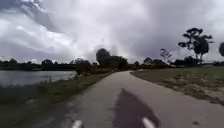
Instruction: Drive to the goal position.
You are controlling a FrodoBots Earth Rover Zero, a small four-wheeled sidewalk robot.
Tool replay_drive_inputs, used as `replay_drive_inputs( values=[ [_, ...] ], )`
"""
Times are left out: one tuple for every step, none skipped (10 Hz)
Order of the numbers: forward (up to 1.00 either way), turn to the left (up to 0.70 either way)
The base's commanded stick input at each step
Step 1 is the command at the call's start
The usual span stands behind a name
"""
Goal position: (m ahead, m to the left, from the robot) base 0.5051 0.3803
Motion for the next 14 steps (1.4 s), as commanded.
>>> replay_drive_inputs(
  values=[
    [0.7, 0.0],
    [0.7, 0.0],
    [0.7, 0.0],
    [0.7, 0.0],
    [0.7, 0.0],
    [0.7, 0.0],
    [0.7, 0.0],
    [0.7, 0.0],
    [0.7, 0.0],
    [0.7, 0.0],
    [0.7, 0.0],
    [0.7, 0.0],
    [0.7, 0.0],
    [0.7, 0.0]
  ],
)
